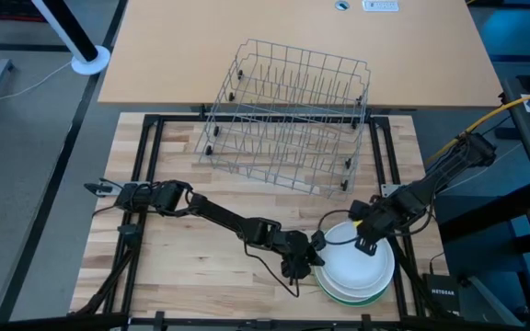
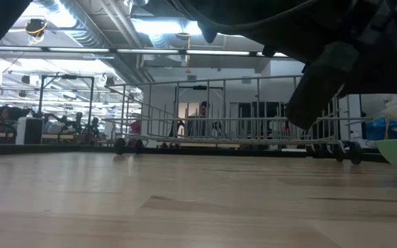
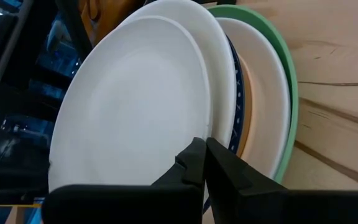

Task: Sort dishes
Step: Put the white plate into the gray dishwasher rack

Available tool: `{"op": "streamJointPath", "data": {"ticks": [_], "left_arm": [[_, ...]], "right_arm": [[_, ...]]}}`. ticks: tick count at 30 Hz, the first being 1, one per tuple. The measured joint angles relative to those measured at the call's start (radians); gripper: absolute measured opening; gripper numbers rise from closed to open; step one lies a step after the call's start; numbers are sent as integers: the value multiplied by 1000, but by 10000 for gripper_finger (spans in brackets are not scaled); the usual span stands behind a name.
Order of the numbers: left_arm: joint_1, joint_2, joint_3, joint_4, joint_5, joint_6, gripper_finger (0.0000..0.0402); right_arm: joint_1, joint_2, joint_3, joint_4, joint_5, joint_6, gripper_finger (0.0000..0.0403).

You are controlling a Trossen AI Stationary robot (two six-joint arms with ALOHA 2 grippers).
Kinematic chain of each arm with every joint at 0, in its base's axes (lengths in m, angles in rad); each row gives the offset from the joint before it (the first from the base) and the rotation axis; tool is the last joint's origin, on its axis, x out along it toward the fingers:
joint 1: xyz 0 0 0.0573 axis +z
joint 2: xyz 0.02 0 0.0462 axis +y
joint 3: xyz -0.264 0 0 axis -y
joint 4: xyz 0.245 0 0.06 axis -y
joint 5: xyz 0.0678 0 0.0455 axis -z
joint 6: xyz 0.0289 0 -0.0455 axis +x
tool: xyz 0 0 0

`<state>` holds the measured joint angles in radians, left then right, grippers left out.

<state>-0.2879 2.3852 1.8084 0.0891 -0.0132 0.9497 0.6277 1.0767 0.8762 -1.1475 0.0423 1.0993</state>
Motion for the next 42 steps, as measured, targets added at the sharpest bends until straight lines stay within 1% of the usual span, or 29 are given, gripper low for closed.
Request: {"op": "streamJointPath", "data": {"ticks": [4, 11, 17, 20, 28, 37, 42], "left_arm": [[0, 1, 0, 0, 1, 0, 1], [0, 1, 0, 0, 1, 1, 1], [0, 1, 0, 1, 2, 2, 1], [0, 1, 0, 1, 2, 2, 1], [0, 1, 0, 0, 2, 1, 1], [0, 1, 0, 0, 2, 9, 1], [0, 1, 0, 1, 2, 10, 1]], "right_arm": [[0, -2, 36, -101, 10, -3, 112], [0, -3, 45, -159, -20, -4, 112], [0, -2, -11, -153, -93, 58, 112], [0, -1, -32, -129, -107, 60, 112], [0, -2, -20, -111, -141, 60, 112], [0, -1, -13, -74, -141, 62, 112], [0, -1, -14, -81, -140, 100, 112]]}}
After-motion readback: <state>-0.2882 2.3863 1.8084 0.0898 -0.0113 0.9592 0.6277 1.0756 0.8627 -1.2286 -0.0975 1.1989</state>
